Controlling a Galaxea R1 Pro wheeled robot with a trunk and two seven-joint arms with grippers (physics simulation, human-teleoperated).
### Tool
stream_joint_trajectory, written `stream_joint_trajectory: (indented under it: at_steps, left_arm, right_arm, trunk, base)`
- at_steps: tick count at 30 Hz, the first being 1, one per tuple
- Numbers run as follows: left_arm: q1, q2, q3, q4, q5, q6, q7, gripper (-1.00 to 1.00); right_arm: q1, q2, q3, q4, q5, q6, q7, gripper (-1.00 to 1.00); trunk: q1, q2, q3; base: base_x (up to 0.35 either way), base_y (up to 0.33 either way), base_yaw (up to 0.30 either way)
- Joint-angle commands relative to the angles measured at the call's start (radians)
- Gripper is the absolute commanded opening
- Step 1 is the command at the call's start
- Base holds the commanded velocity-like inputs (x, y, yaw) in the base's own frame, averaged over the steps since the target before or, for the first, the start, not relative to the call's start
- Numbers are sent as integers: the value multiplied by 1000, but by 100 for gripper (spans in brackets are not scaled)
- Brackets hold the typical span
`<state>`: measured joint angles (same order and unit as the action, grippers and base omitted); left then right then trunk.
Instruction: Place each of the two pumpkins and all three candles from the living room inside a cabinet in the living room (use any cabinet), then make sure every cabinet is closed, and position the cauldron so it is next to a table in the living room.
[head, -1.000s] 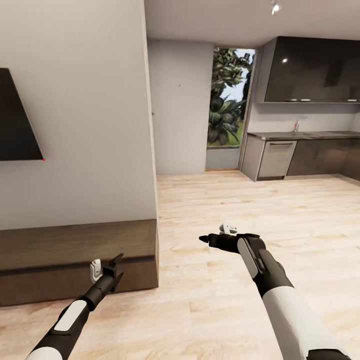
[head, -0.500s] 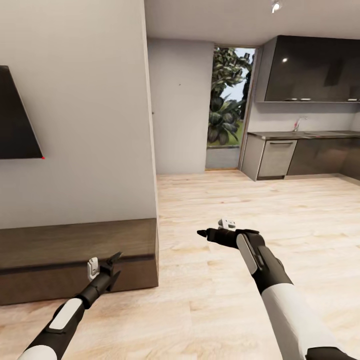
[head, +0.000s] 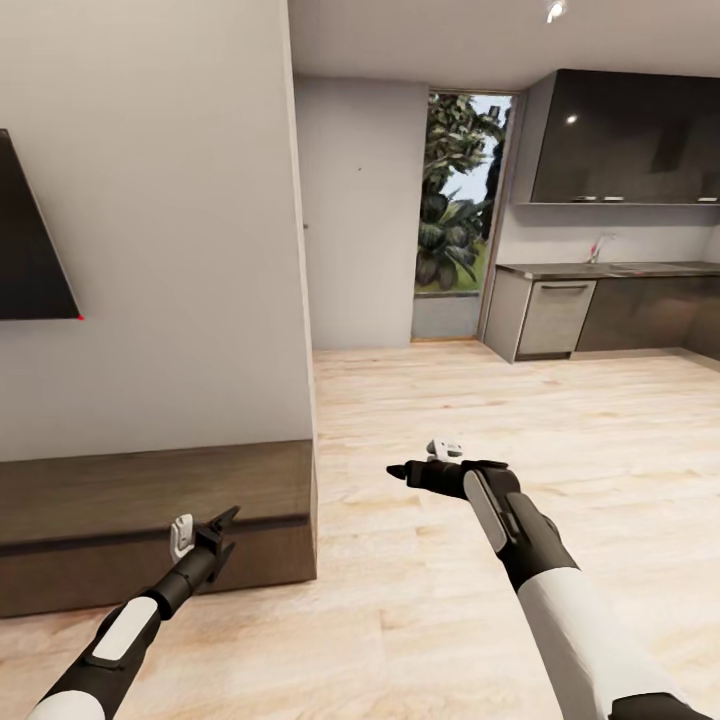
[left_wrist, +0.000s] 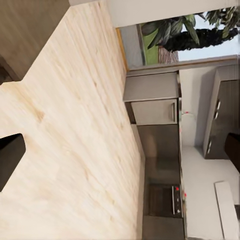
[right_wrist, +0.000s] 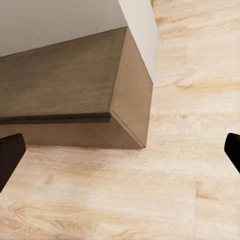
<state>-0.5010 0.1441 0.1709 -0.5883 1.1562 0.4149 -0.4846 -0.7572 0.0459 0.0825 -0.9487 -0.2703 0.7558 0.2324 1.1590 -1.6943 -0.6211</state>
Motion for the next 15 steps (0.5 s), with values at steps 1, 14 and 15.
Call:
stream_joint_trajectory:
  at_steps: [1, 14, 15]
  left_arm:
    - [-1, 0, 2, 1, 7, 9, -7, 100]
    - [-1, 34, 13, 0, 16, 14, -80, 100]
    - [-1, 35, 13, 0, 16, 14, -85, 100]
  right_arm:
    - [-1, 0, 1, -1, 3, 3, 5, 100]
    - [-1, 1, 3, -1, 0, 8, 11, 100]
    - [-1, 1, 3, -1, 0, 8, 11, 100]
  trunk:
    - [0, 0, -1]
    - [31, -56, -26]
    - [35, -63, -29]
  base:
    - [25, 1, 0]
    - [4, 0, 0]
    - [0, 0, 0]
